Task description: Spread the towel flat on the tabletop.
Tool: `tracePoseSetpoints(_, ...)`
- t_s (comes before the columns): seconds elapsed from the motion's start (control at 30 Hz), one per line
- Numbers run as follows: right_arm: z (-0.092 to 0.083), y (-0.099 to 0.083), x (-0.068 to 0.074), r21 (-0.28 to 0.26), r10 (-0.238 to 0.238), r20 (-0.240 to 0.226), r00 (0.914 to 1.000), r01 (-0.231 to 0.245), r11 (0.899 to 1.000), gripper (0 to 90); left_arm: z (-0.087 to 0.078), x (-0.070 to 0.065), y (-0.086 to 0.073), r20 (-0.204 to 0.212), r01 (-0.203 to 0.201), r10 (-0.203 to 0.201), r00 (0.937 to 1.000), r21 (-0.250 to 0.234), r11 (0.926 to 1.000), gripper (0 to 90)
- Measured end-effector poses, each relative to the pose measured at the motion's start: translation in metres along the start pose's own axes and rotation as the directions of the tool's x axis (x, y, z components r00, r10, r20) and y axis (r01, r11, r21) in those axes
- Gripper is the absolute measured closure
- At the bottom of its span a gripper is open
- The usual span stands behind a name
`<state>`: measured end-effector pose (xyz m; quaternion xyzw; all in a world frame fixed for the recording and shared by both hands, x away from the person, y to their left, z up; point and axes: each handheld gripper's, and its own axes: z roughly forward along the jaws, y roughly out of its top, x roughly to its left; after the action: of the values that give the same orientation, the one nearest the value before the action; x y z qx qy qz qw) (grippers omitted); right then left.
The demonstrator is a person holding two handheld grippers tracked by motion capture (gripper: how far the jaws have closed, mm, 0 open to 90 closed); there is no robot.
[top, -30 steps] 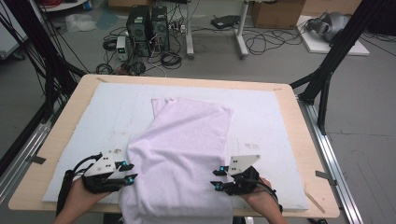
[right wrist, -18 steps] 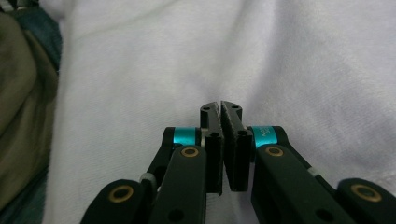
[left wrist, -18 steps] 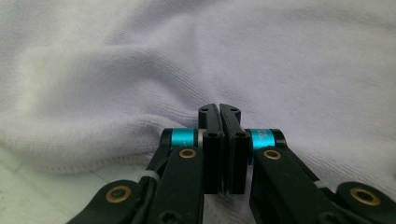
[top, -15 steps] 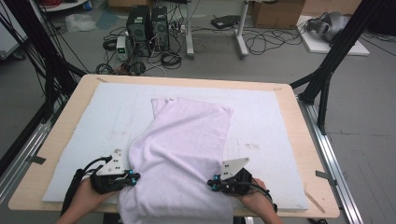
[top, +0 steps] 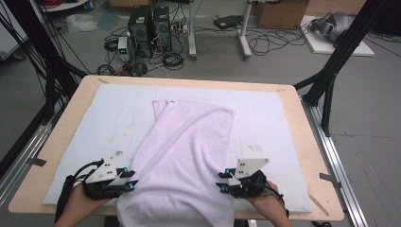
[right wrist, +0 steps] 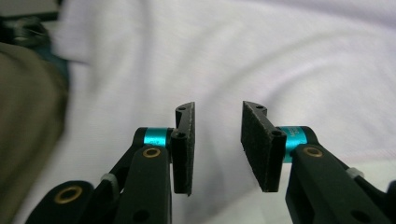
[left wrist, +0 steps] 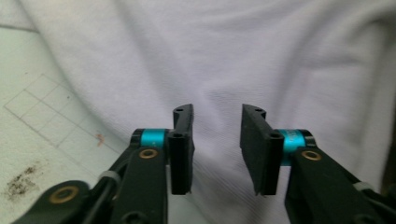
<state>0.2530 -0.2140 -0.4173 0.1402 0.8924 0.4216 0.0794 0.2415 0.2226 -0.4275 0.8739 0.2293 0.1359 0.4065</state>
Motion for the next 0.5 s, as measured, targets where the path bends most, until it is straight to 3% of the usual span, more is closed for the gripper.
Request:
tracePoseSetpoints(0.1,0.015,-0.004,-0.018,0.025,0.047,0.017,0.9988,-0.047,0.999,62.8,0.015,0.007,0.0,0.011,0.03,-0.031,0.9995,0.035,0.9989,59.3)
tracePoseSetpoints(0.17,0.026,-0.006,-0.025,0.076,0.056,0.017,0.9983,-0.057,0.995,65.5,0.022,0.01,-0.001,0.038,0.024,-0.026,0.999,0.053,0.9983,71.3)
tracePoseSetpoints(0.23,0.032,-0.007,-0.028,0.094,0.051,-0.006,0.9987,-0.051,0.994,78.4,0.023,0.01,0.001,0.047,0.019,-0.022,0.9987,0.052,0.9985,85.6)
tracePoseSetpoints(0.27,0.031,-0.006,-0.028,0.092,0.049,-0.016,0.9987,-0.047,0.995,84.4,0.023,0.01,0.002,0.048,0.011,-0.014,0.9988,0.058,0.9983,87.2)
tracePoseSetpoints(0.4,0.021,-0.007,-0.027,0.093,0.04,-0.012,0.9991,-0.039,0.995,85.8,0.019,0.007,0.005,0.05,0.011,-0.013,0.9987,0.034,0.9994,88.0)
tracePoseSetpoints(0.5,0.003,-0.01,-0.026,0.071,0.048,0.01,0.9988,-0.048,0.996,85.7,0.011,0.008,0.007,0.051,0.016,-0.016,0.9986,0.006,0.9999,87.7)
